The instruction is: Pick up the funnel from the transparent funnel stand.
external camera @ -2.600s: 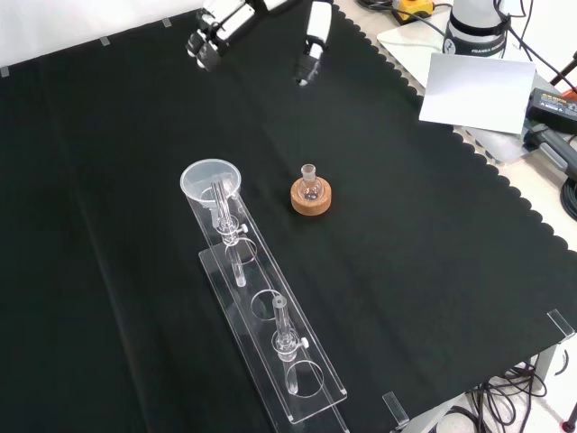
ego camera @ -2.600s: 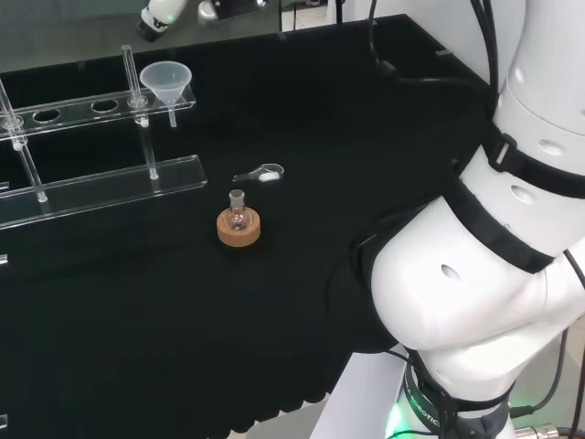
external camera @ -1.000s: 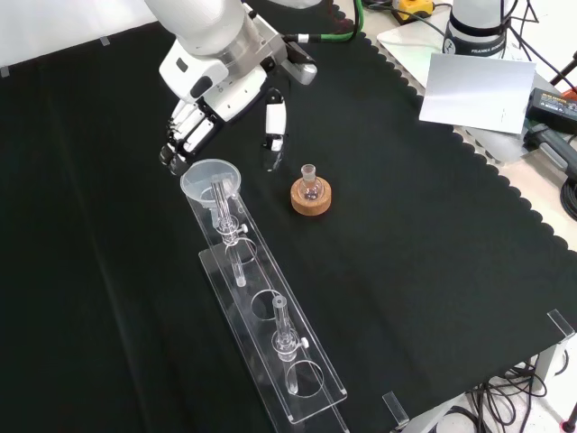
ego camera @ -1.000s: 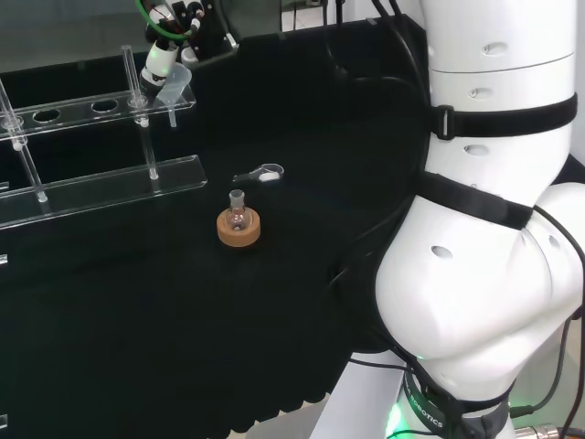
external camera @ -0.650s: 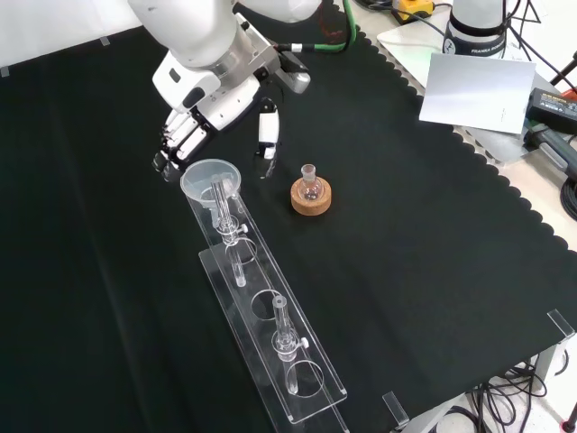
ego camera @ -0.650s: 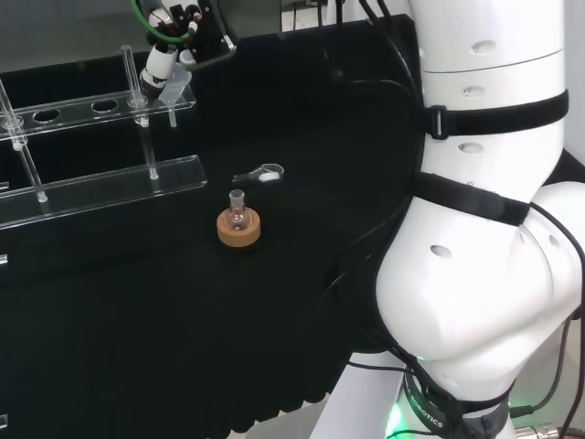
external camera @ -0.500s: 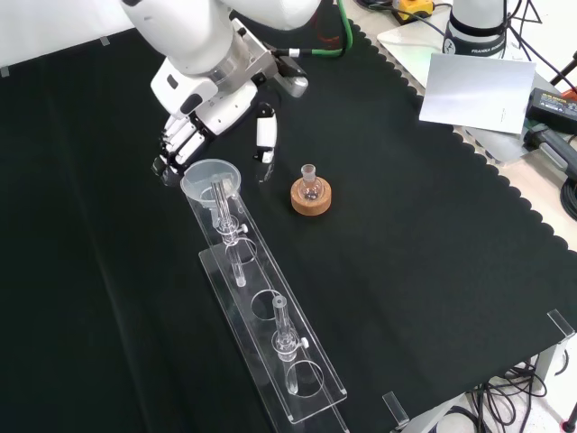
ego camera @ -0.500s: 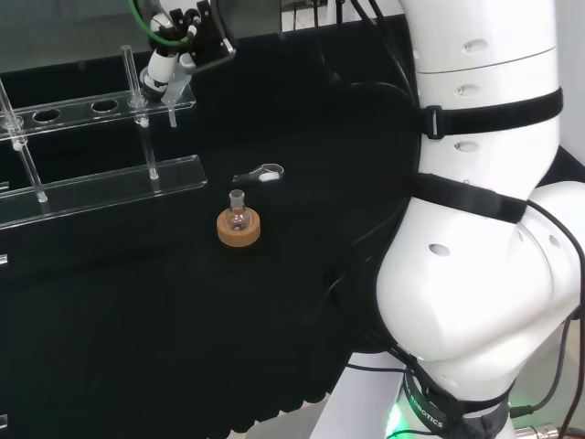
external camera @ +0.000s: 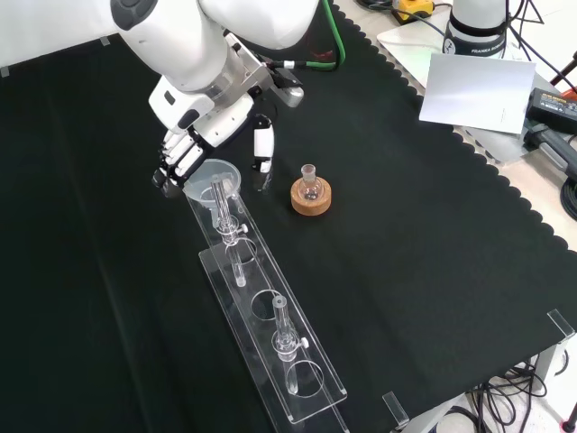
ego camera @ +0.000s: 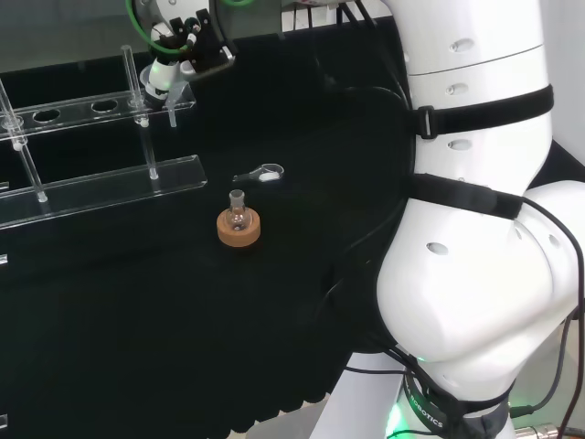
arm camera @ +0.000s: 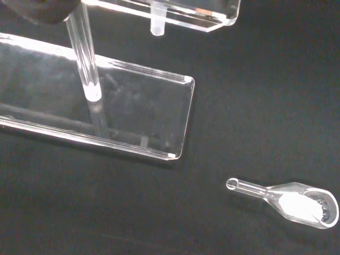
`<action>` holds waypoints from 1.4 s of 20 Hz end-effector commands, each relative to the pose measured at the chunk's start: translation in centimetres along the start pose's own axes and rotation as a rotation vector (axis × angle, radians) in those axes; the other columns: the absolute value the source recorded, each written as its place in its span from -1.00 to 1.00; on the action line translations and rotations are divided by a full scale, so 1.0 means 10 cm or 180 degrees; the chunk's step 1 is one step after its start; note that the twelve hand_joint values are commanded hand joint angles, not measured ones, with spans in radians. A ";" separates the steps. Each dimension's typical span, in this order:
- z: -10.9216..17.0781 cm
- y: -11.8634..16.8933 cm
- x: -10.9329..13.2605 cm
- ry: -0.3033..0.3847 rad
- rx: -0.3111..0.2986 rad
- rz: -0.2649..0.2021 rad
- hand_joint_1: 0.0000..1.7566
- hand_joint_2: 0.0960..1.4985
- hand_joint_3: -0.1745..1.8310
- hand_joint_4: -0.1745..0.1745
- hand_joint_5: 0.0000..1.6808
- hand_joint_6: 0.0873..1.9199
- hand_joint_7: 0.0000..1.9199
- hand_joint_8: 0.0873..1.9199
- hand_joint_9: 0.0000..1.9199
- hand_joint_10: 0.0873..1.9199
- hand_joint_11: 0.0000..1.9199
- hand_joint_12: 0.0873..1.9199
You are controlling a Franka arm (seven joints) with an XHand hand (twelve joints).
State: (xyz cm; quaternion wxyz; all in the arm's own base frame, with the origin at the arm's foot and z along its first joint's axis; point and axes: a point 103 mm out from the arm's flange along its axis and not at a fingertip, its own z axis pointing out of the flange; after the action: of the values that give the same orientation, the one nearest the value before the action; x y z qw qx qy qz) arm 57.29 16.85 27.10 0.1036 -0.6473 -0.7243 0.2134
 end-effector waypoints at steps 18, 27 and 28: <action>0.04 0.07 0.03 -0.0270 -0.0289 0.0125 -0.13 -0.12 -0.44 -0.63 -0.73 -1.00 -0.63 -0.27 -0.15 -0.45 -0.51 0.42; -0.16 -0.06 0.03 -0.0371 -0.0595 0.0168 -0.05 -0.12 -0.38 -0.51 -0.50 -1.00 -0.35 -0.27 0.02 -0.49 -0.43 0.35; -0.17 -0.07 0.03 -0.0377 -0.0608 0.0174 -0.05 -0.12 -0.37 -0.50 -0.49 -1.00 -0.33 -0.27 0.03 -0.50 -0.42 0.35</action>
State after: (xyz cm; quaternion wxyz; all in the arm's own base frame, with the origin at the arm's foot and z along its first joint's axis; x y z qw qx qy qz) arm 57.57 17.32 27.93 0.0109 -0.6581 -0.7281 0.1916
